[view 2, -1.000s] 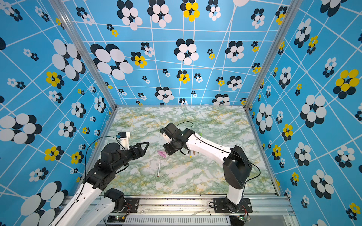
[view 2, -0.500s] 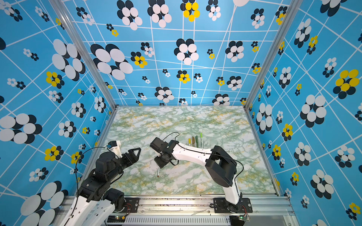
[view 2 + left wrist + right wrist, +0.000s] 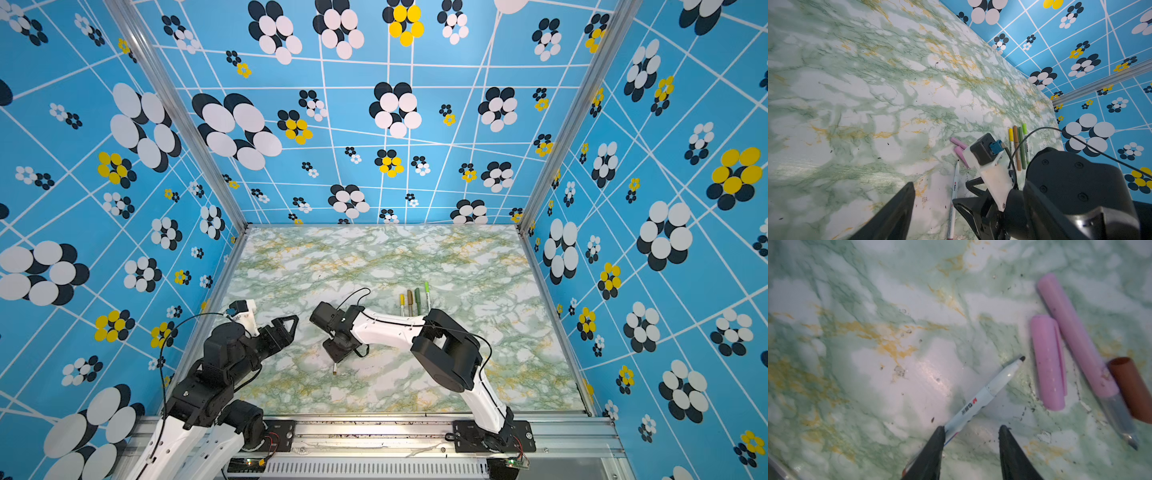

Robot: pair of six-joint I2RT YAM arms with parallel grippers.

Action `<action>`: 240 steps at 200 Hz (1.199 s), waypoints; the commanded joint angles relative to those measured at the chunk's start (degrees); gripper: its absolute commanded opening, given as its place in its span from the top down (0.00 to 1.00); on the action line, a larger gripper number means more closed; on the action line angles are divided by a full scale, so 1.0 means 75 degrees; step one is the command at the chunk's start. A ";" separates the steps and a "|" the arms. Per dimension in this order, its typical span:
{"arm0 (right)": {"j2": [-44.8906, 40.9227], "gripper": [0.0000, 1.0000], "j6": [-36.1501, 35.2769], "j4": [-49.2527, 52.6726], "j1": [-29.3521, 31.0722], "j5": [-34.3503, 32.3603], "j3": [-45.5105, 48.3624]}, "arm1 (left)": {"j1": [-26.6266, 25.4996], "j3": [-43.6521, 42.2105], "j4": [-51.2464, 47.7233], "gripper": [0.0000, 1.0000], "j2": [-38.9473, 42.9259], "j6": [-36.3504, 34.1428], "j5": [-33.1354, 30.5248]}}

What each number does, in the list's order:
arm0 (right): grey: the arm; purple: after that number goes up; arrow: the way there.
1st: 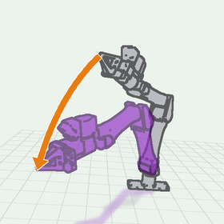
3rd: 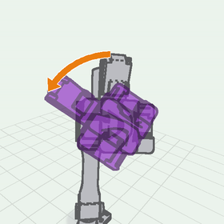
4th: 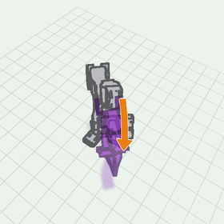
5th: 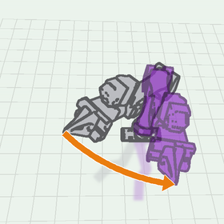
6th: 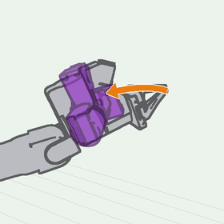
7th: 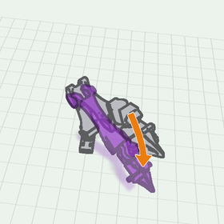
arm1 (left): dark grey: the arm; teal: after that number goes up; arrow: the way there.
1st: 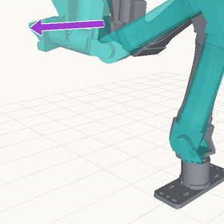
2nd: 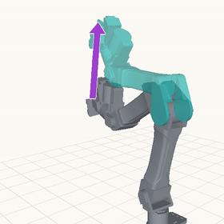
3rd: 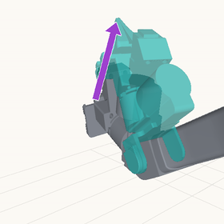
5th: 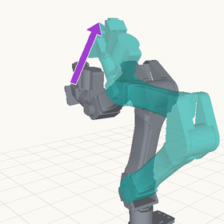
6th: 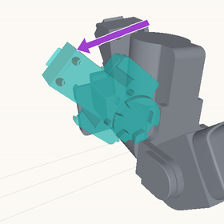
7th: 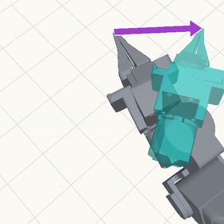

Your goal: Insert the pens into the pen caps

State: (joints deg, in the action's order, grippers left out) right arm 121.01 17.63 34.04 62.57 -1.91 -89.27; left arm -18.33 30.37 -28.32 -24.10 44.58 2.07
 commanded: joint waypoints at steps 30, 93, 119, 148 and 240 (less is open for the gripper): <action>0.0435 0.62 -0.0070 0.0495 0.0104 -0.0509 -0.0243 | 0.0104 -0.0091 -0.0030 0.16 0.0052 -0.0034 -0.0097; 0.0436 0.80 0.0042 0.0407 0.0101 -0.0436 -0.0138 | 0.0123 0.0026 -0.0054 0.15 -0.0010 -0.0107 -0.0123; 0.0436 0.86 0.0092 0.0337 0.0106 -0.0430 -0.0059 | 0.0124 0.0062 -0.0045 0.15 -0.0010 -0.0153 -0.0093; 0.0412 0.90 0.0162 0.0291 0.0087 -0.0454 0.0000 | 0.0135 0.0005 0.0051 0.14 -0.0076 -0.0130 0.0239; -0.1137 0.93 0.1076 -0.1086 -0.0999 0.0945 0.1613 | -0.0171 -0.0206 0.1687 0.17 -0.2015 -0.0160 0.2884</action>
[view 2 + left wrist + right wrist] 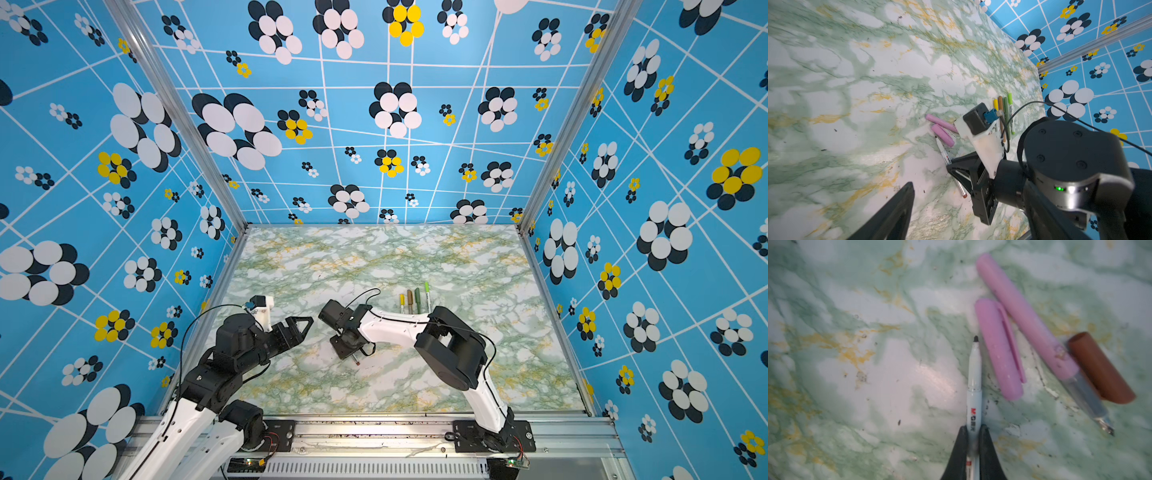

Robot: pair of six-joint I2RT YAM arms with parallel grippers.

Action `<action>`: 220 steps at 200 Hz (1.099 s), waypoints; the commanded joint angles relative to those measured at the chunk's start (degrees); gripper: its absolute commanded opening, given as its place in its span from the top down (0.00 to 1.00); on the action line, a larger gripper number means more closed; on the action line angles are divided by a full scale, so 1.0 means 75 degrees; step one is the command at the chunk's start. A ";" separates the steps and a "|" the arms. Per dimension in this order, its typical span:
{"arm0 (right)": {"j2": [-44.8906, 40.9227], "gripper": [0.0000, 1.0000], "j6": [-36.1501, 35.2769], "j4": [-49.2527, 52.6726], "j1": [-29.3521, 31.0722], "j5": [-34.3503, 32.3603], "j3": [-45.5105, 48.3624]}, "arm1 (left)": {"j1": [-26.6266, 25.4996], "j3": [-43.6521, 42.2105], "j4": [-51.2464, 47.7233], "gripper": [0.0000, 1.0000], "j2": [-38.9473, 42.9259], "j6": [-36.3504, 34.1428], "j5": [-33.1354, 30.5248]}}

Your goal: Insert the pens into the pen caps

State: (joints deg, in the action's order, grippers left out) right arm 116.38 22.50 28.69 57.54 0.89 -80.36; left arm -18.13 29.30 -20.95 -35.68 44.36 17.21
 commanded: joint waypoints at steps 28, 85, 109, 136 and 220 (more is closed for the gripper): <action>-0.0892 0.93 0.0660 -0.0668 -0.0665 0.0858 0.0841 | -0.0910 -0.0012 0.1156 0.17 -0.1216 -0.0195 0.0820; -0.1543 0.92 0.1240 -0.1319 -0.1262 0.1579 0.1395 | -0.1822 -0.0059 0.1687 0.20 -0.2312 -0.0105 0.0613; -0.1737 0.92 0.1435 -0.1531 -0.1375 0.1740 0.1485 | -0.2020 -0.0329 0.2288 0.22 -0.2479 0.0158 0.0568; -0.1915 0.93 0.1665 -0.1756 -0.1428 0.1984 0.1494 | -0.2273 -0.0542 0.3099 0.25 -0.2852 0.0386 0.0564; -0.2426 0.92 0.2109 -0.2071 -0.1437 0.2377 0.1527 | -0.2469 -0.0312 0.4205 0.39 -0.4016 0.0496 0.0529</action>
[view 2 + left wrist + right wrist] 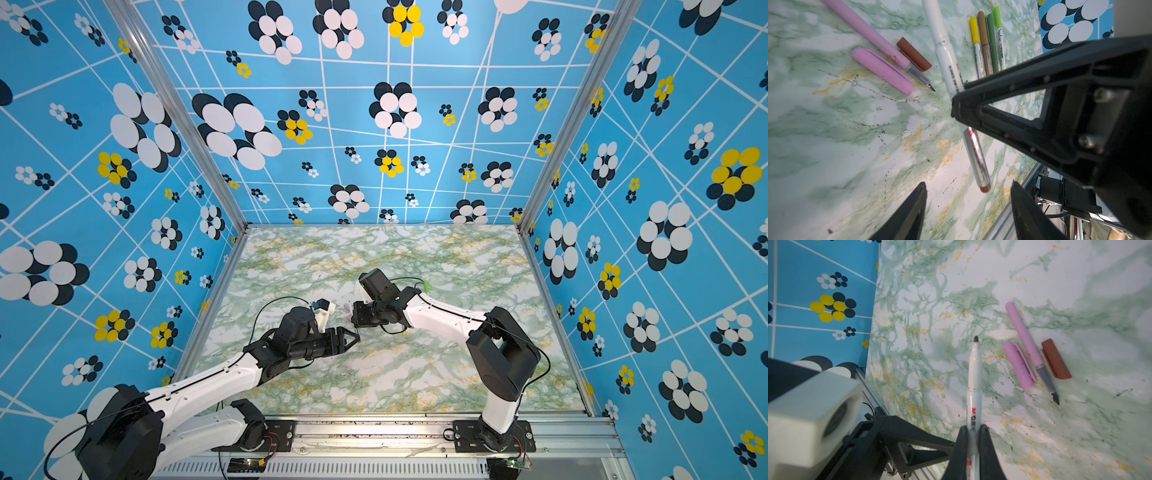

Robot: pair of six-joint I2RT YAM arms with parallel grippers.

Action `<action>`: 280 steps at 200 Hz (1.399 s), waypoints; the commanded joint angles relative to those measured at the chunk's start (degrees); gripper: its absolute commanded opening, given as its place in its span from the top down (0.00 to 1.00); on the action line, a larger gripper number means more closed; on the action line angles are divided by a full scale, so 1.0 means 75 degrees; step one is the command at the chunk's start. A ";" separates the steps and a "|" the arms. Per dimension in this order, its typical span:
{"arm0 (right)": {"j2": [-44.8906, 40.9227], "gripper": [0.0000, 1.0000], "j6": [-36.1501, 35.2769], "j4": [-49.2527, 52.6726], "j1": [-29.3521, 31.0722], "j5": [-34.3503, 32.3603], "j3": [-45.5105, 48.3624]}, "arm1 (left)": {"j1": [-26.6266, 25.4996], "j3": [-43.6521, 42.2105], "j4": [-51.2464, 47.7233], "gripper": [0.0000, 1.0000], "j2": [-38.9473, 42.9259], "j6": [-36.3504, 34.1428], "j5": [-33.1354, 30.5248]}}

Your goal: Insert the pens into the pen caps

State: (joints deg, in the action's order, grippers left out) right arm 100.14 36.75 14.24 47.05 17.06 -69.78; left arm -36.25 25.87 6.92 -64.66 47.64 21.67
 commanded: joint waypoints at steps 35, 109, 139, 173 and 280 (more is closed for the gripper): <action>-0.0332 0.92 0.0308 -0.0270 -0.0039 0.0350 0.0203 | -0.0051 0.0198 0.0733 0.52 -0.0379 0.0116 -0.0182; -0.0413 0.92 0.0385 -0.0439 -0.0039 0.0338 0.0377 | -0.0063 0.0330 0.0885 0.82 -0.0481 0.0141 -0.0452; -0.0425 0.92 0.0429 -0.0501 -0.0039 0.0350 0.0420 | -0.0065 0.0370 0.0871 0.86 -0.0585 0.0119 -0.0472; -0.0449 0.92 0.0467 -0.0576 -0.0042 0.0375 0.0450 | -0.0065 0.0389 0.0959 0.91 -0.0717 0.0140 -0.0475; -0.0565 0.58 0.0070 -0.0065 -0.0099 0.0054 0.0052 | -0.0065 0.0525 -0.0126 1.00 -0.0155 -0.0719 -0.0373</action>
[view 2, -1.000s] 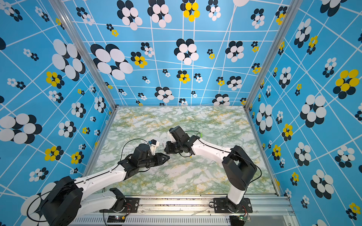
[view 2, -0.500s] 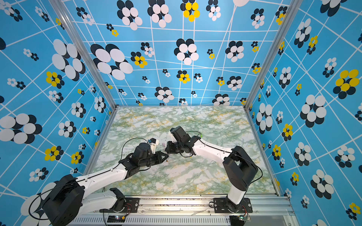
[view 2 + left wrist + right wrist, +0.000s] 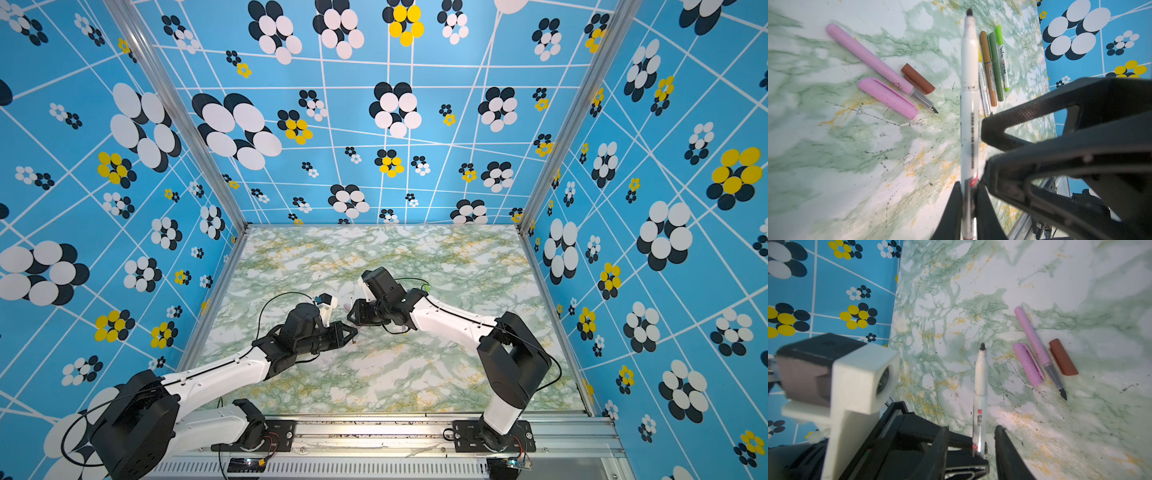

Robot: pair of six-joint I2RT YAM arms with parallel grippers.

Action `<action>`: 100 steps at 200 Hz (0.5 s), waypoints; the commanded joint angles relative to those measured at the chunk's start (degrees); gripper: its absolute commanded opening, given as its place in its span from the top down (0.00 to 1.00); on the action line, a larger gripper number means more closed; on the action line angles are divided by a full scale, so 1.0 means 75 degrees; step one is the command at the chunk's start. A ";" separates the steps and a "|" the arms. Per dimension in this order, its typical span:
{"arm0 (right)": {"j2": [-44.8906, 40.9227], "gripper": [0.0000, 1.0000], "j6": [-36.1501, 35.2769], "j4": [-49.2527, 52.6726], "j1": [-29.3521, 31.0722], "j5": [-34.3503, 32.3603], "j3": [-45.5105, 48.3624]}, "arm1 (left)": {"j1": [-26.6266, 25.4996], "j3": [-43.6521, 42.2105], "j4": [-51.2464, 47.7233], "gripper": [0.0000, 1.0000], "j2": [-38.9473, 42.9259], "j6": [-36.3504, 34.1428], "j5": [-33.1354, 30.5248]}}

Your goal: Insert the pens into the pen caps

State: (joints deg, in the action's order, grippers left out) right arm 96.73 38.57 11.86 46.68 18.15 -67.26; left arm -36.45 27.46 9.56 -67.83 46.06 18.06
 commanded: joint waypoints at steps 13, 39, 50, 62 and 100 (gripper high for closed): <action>0.0015 0.58 -0.0182 0.0305 -0.0054 -0.0047 -0.0379 | -0.0038 0.0313 -0.0513 1.00 0.0344 -0.0517 0.0114; 0.0175 0.59 -0.0185 0.0283 -0.0048 -0.0030 -0.0464 | -0.0039 0.0309 -0.0482 1.00 0.0428 -0.0485 0.0124; 0.0193 0.63 -0.0161 0.0256 -0.0042 -0.0018 -0.0475 | -0.0041 0.0307 -0.0466 1.00 0.0448 -0.0471 0.0123; 0.0193 0.68 -0.0136 0.0247 -0.0048 -0.0018 -0.0490 | -0.0039 0.0301 -0.0461 1.00 0.0442 -0.0469 0.0113; 0.0197 0.82 -0.0103 0.0253 -0.0051 0.0041 -0.0459 | -0.0050 0.0298 -0.0373 1.00 0.0443 -0.0433 0.0087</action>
State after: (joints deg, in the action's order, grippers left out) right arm 97.12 38.26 12.82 46.68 18.13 -69.54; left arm -36.47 28.38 7.18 -65.28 43.88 18.44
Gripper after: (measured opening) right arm 0.204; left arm 0.140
